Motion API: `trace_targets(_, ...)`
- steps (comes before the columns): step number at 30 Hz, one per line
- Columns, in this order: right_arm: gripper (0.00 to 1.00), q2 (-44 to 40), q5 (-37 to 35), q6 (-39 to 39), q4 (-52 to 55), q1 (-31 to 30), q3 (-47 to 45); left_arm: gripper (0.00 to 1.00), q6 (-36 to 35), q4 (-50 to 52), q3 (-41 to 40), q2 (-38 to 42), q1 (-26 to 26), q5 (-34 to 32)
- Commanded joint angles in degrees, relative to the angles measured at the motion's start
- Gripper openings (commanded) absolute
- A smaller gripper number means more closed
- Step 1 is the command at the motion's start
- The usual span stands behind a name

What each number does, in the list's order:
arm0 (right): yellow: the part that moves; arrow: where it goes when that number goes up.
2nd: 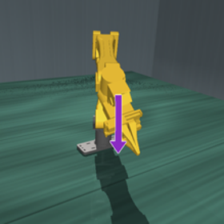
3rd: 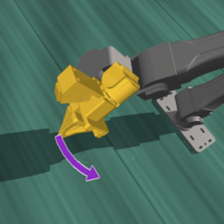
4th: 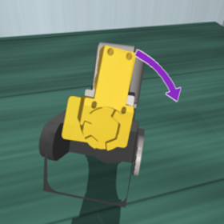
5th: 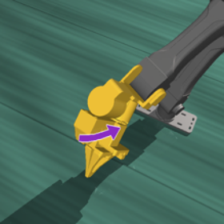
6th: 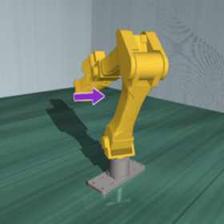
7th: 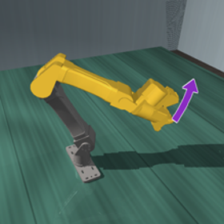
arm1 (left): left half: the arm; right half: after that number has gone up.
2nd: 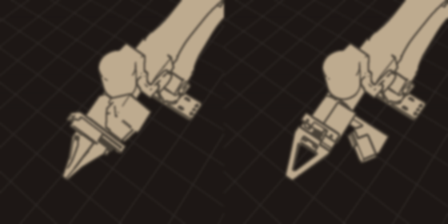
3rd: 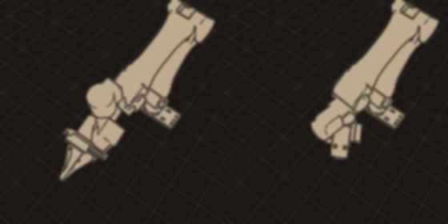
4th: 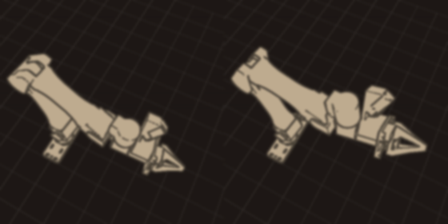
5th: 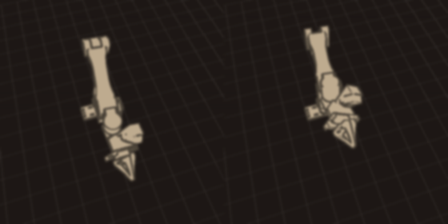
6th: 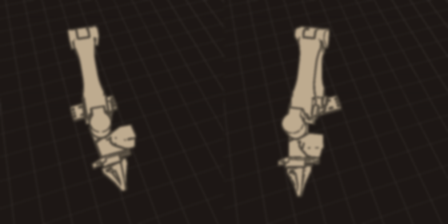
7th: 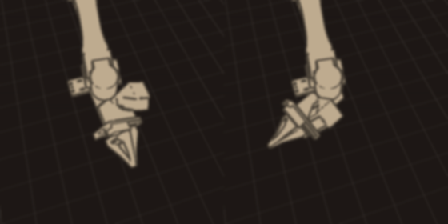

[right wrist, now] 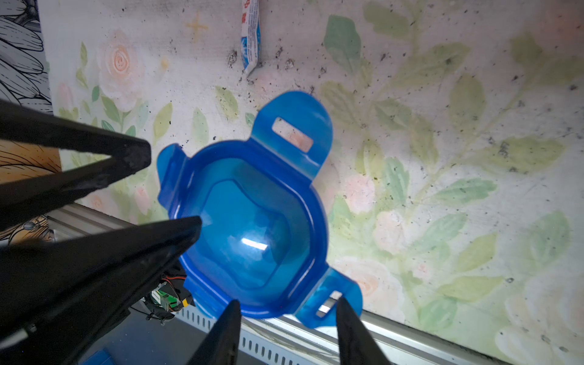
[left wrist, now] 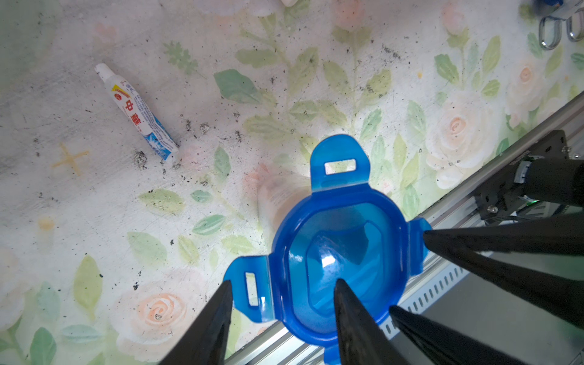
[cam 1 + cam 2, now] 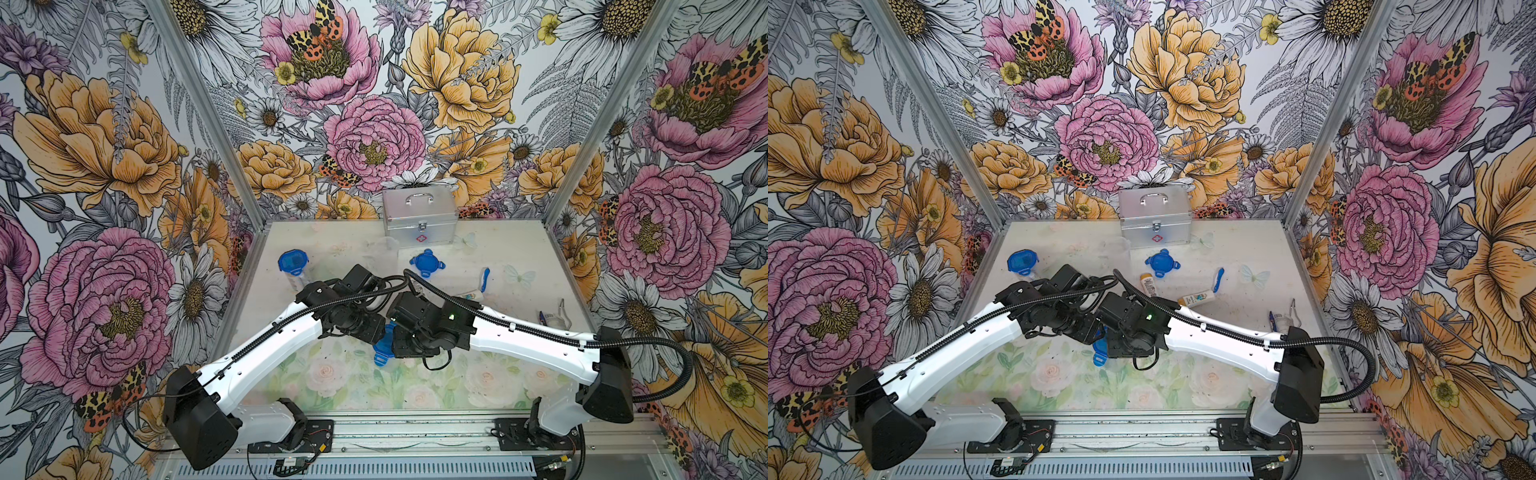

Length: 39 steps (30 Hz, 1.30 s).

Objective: Pack away toiletry kits
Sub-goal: Close the fastener on the container.

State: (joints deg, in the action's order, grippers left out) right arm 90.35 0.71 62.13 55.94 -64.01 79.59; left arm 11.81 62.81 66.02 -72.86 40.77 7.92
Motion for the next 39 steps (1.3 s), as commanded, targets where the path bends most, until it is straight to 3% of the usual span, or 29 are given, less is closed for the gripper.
trace_targets(1,0.48,-1.5,-0.6,1.0,-2.0,0.6,-1.0,0.49,-0.9,-0.2,0.5,-0.7,0.6,-0.7)
trace_targets(11,0.47,-1.8,0.0,1.6,-4.2,0.8,-2.6,0.42,-1.0,-0.4,-1.1,-1.6,0.4,-1.0)
trace_targets(26,0.47,-1.1,0.8,1.6,-5.1,0.7,-2.6,0.42,0.0,-1.7,-1.6,-2.5,-0.5,2.6)
trace_targets(31,0.39,-0.9,0.9,2.0,-6.6,0.6,-3.5,0.41,0.4,-2.1,-1.5,-3.1,-0.6,3.9)
trace_targets(39,0.39,-0.1,1.7,2.6,-9.1,0.5,-4.6,0.41,1.7,-2.0,-2.9,-3.3,-1.0,5.8)
